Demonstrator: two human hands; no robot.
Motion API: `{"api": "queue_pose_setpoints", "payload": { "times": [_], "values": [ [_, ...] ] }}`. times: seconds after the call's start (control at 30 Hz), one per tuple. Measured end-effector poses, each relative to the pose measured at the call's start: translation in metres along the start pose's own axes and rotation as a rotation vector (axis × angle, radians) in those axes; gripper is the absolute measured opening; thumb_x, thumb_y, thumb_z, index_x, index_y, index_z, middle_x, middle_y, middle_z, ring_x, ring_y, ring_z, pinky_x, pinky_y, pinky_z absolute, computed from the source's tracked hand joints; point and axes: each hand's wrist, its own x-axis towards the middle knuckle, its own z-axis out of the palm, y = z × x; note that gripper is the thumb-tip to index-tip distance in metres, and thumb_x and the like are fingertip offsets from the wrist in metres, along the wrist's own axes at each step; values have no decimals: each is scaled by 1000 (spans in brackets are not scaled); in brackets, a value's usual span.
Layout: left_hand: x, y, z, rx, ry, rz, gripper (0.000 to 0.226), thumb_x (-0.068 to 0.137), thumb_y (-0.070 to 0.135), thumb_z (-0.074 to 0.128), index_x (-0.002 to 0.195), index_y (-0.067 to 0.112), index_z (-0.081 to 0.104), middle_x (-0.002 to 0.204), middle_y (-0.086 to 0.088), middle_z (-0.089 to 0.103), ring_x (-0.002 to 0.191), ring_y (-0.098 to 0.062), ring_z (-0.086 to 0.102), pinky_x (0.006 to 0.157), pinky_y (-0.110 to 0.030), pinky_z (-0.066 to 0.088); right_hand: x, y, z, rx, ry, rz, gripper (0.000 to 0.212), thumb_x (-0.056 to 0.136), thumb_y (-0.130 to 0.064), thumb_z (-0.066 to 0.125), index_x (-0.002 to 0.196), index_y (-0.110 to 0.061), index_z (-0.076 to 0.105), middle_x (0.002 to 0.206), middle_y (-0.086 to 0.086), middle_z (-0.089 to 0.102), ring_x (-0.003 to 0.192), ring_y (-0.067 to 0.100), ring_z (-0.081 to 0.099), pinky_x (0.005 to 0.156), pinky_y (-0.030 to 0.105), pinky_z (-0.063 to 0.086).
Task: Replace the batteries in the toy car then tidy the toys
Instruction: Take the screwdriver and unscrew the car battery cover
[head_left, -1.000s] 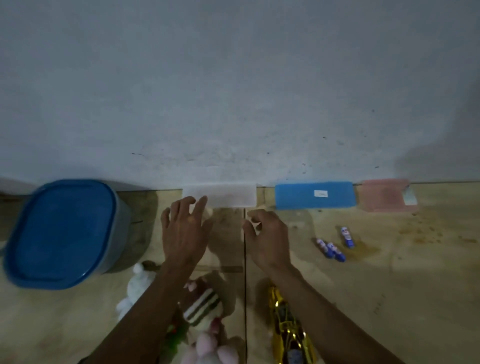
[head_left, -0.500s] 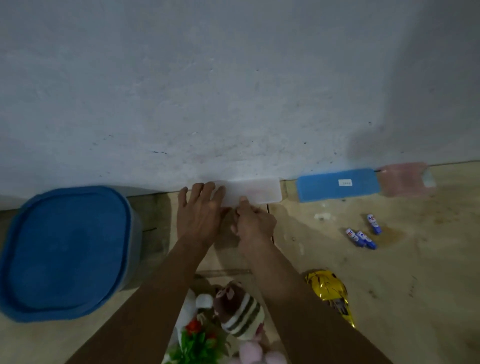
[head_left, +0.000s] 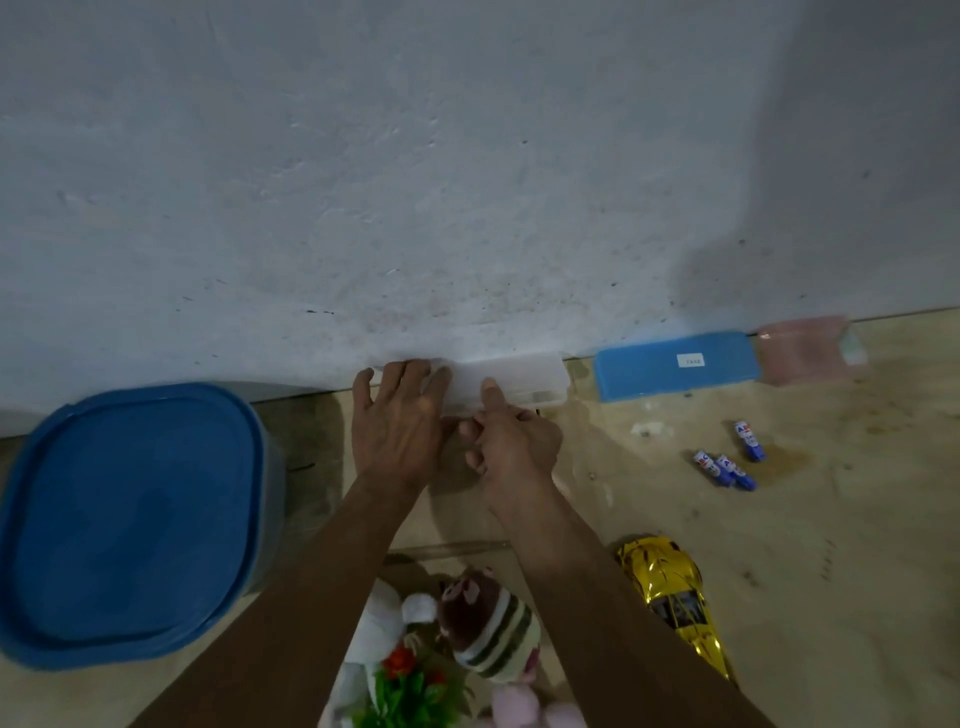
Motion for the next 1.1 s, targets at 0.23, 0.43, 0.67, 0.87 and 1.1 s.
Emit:
{"api": "queue_pose_setpoints", "payload": {
  "times": [0.23, 0.43, 0.67, 0.87, 1.1],
  "values": [
    [-14, -1, -2, -53, 74, -39, 81, 74, 51, 82, 141, 19, 48, 139, -16, 54, 124, -37, 52, 101, -54, 43, 1, -23, 0, -64, -116, -89, 30, 88, -35, 76, 69, -14, 64, 52, -3, 66, 46, 9, 61, 44, 24, 44],
    [-38, -3, -5, -54, 68, -39, 98, 71, 62, 80, 152, 26, 39, 148, -19, 45, 129, -41, 47, 99, -61, 43, -2, -24, -3, -126, -73, -57, 31, 87, -34, 77, 70, -11, 67, 53, -1, 67, 41, 8, 59, 42, 22, 43],
    [-27, -6, -15, 7, -67, -94, 110, 67, 67, 79, 156, 32, 25, 153, -12, 30, 132, -35, 30, 99, -58, 44, 19, -27, -19, -562, -148, -437, 9, 81, -22, 82, 87, -17, 77, 85, 0, 76, 74, 14, 71, 67, 29, 60],
    [-22, -12, -14, 25, -134, -98, 111, 72, 72, 72, 158, 35, 13, 157, -12, 22, 134, -35, 26, 102, -57, 39, 29, -10, -29, -1601, -56, -1073, 18, 98, -30, 60, 102, -25, 76, 96, -3, 70, 83, 17, 69, 62, 25, 38],
    [-22, -10, -19, -5, -153, -117, 108, 75, 70, 70, 158, 38, 9, 158, -12, 21, 137, -34, 25, 106, -55, 37, 36, -9, -19, -1703, -102, -1225, 18, 96, -30, 62, 104, -19, 75, 97, 0, 68, 85, 22, 70, 64, 29, 40]
  ]
}}
